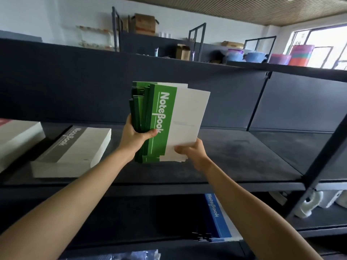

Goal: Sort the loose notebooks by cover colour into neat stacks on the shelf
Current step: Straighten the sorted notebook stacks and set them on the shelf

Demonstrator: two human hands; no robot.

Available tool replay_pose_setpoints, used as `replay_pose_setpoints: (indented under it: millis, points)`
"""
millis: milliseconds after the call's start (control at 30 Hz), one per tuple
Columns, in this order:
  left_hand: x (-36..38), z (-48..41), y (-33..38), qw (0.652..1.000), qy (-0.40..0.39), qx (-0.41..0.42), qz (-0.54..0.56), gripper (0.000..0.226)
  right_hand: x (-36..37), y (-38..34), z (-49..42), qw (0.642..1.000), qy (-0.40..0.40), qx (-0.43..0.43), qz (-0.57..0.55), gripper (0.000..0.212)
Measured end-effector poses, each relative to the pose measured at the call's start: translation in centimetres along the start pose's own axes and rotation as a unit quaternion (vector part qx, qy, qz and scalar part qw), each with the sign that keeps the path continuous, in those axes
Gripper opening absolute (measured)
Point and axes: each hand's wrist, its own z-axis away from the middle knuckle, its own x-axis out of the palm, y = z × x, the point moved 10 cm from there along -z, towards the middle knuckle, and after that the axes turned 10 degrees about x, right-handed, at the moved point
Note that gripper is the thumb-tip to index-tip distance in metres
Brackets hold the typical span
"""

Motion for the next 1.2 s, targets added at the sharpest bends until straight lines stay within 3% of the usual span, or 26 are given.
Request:
replay_pose_setpoints:
  millis: [200,600,767,867,967,1067,1200]
  points:
    - [0.3,-0.2,-3.4,0.999,-0.048,-0.004,-0.011,0.067,-0.1,3.2,-1.3,1.000,0.011,0.013,-0.007,0.039]
    - [0.2,-0.7,-3.4,0.999,-0.027,-0.027,-0.013,0.060,0.0,3.2,-2.3,0.999,-0.015,0.047,0.020,0.045]
    - [0.4,-1.7,-1.9,0.999,0.007,-0.025,0.018,0.062,-0.1,0.0,-3.2,0.993,-0.077,-0.001,-0.092,0.072]
    - [0.4,-2.6,-0.7,0.997,0.027,-0.009,0.065,0.064,0.4,-2.7,-3.2,0.986,-0.105,-0.039,-0.125,0.053]
    - [1.2,-3.0,-0.3,0.998,0.027,-0.003,0.055,0.079,1.8,-3.7,-3.3,0.989,-0.074,-0.049,-0.116,0.049]
    - [1.5,-3.4,-0.3,0.997,0.014,-0.023,0.067,0.063,2.3,-4.2,-3.4,0.990,-0.075,-0.058,-0.108,0.039]
    - [-0.3,-4.3,-0.2,0.994,0.065,-0.049,0.073,0.038,0.4,-5.4,-4.5,0.992,-0.035,-0.046,-0.114,0.029]
